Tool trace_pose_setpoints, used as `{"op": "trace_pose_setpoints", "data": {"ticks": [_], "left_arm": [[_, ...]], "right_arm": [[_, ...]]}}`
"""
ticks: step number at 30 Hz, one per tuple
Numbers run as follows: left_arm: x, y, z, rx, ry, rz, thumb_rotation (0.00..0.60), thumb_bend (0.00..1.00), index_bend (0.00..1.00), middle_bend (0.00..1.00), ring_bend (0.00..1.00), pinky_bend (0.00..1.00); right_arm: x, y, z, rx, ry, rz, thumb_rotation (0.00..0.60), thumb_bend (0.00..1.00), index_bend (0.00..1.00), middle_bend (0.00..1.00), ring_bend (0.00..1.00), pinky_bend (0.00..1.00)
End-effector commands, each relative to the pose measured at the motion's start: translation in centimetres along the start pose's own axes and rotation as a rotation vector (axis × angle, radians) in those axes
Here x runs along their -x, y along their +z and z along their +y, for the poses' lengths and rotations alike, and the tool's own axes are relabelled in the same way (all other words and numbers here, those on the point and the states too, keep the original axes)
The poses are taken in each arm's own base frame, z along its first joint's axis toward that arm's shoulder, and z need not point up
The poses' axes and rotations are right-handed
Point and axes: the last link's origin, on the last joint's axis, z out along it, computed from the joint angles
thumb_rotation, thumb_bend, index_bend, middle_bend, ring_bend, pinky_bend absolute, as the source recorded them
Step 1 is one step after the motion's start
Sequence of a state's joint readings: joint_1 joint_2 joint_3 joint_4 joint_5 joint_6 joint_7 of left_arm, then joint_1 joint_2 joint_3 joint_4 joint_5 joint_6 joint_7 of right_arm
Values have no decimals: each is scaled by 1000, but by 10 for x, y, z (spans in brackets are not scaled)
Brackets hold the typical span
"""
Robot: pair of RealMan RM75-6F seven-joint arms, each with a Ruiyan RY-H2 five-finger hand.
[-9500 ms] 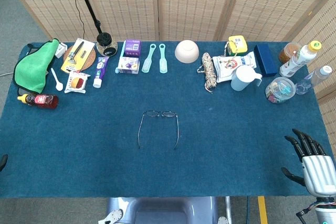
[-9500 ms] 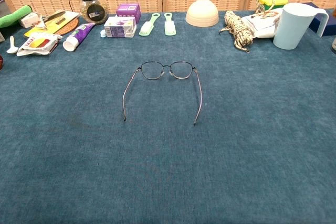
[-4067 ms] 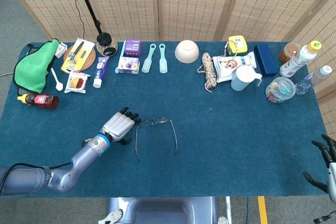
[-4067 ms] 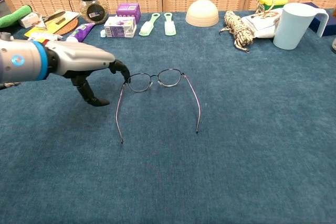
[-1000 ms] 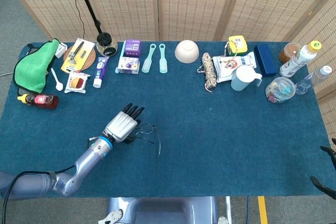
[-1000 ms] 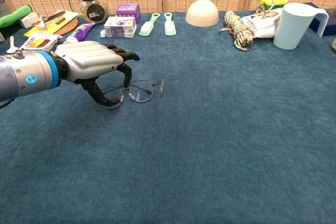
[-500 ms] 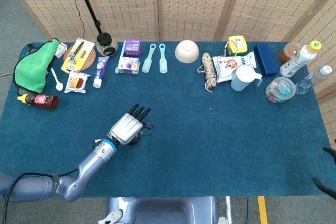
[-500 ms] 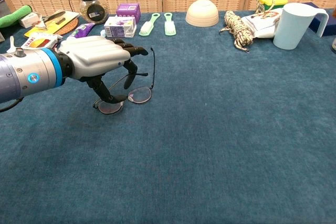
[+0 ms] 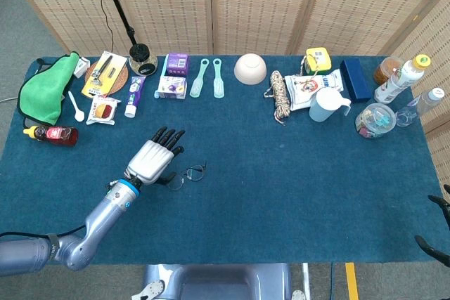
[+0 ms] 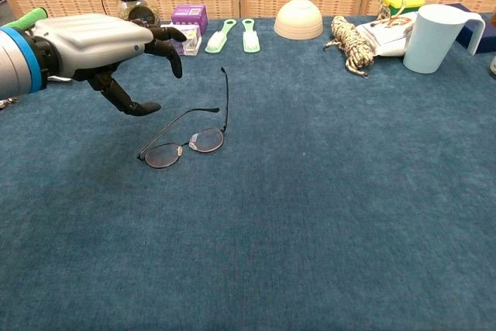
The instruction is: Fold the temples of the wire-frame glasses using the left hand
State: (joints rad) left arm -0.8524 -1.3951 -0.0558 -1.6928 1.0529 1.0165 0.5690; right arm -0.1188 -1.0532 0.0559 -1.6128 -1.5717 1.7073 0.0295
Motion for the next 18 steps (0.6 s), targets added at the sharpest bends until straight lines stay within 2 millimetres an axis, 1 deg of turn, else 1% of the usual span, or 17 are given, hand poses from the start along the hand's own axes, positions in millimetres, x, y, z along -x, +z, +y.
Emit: {"op": "trace_pose_setpoints", "data": {"ticks": [1, 5, 7, 12, 15, 18], "left_arm": [[-8, -11, -4, 9, -34, 32, 437, 321, 270, 25, 3, 0], [-11, -20, 0, 49, -50, 31, 439, 321, 270, 51, 24, 0], [-12, -29, 6, 91, -42, 28, 437, 321, 270, 56, 31, 0], [-10, -40, 12, 137, -49, 1, 437, 321, 270, 92, 63, 0], [-4, -45, 12, 149, -40, -28, 437, 320, 270, 116, 89, 0], [4, -44, 12, 146, -37, -48, 439, 321, 270, 119, 90, 0]], "right_arm": [[1, 1, -1, -3, 1, -2, 600, 0, 248, 118, 151, 223], [1, 1, -2, -7, 2, -1, 600, 0, 248, 118, 151, 223], [1, 1, -3, -8, 3, -2, 600, 0, 248, 118, 151, 223], [2, 0, -3, -6, 5, -4, 600, 0, 249, 118, 151, 223], [2, 0, -3, -10, 5, -4, 600, 0, 249, 118, 151, 223], [2, 0, -4, -11, 5, -5, 600, 0, 250, 118, 151, 223]]}}
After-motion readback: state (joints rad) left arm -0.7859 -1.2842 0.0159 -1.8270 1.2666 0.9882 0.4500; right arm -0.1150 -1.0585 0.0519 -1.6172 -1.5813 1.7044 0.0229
